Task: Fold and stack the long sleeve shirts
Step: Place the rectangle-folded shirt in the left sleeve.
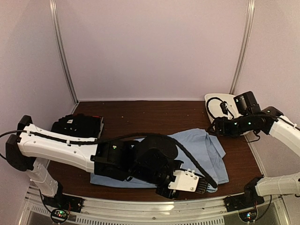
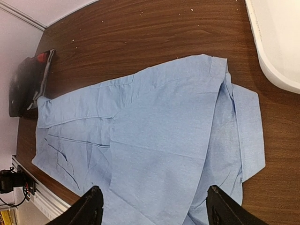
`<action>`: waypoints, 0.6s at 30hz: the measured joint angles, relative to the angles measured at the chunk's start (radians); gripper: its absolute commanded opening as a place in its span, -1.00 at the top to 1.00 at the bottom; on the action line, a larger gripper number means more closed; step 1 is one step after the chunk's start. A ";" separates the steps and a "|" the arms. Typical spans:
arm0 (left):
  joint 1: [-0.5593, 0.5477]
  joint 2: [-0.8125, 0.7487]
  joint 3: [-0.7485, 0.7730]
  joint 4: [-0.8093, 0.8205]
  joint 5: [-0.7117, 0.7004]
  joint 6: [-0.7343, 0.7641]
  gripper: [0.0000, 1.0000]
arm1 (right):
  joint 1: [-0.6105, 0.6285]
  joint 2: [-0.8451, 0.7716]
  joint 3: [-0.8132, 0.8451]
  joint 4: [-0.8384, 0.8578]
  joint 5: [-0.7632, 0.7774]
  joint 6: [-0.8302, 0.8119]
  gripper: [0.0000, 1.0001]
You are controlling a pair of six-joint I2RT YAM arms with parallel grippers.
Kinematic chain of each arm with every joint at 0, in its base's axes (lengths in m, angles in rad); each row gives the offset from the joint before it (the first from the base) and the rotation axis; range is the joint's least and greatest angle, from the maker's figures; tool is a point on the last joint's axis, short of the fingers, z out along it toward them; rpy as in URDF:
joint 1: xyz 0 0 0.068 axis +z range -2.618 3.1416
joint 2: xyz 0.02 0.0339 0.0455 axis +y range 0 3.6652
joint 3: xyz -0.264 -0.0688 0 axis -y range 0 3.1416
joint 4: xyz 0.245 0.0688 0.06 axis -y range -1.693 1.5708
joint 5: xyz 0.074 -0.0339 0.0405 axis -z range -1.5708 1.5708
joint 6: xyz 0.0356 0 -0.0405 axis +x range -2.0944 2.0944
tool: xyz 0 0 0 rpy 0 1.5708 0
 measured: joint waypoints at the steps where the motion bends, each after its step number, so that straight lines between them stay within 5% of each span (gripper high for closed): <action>1: -0.002 0.003 0.016 -0.015 0.016 -0.009 1.00 | -0.003 0.006 -0.009 0.014 -0.007 -0.003 -0.52; 18: 0.045 0.055 0.118 -0.080 0.116 -0.150 1.00 | -0.033 0.044 -0.083 0.118 -0.047 -0.030 -0.52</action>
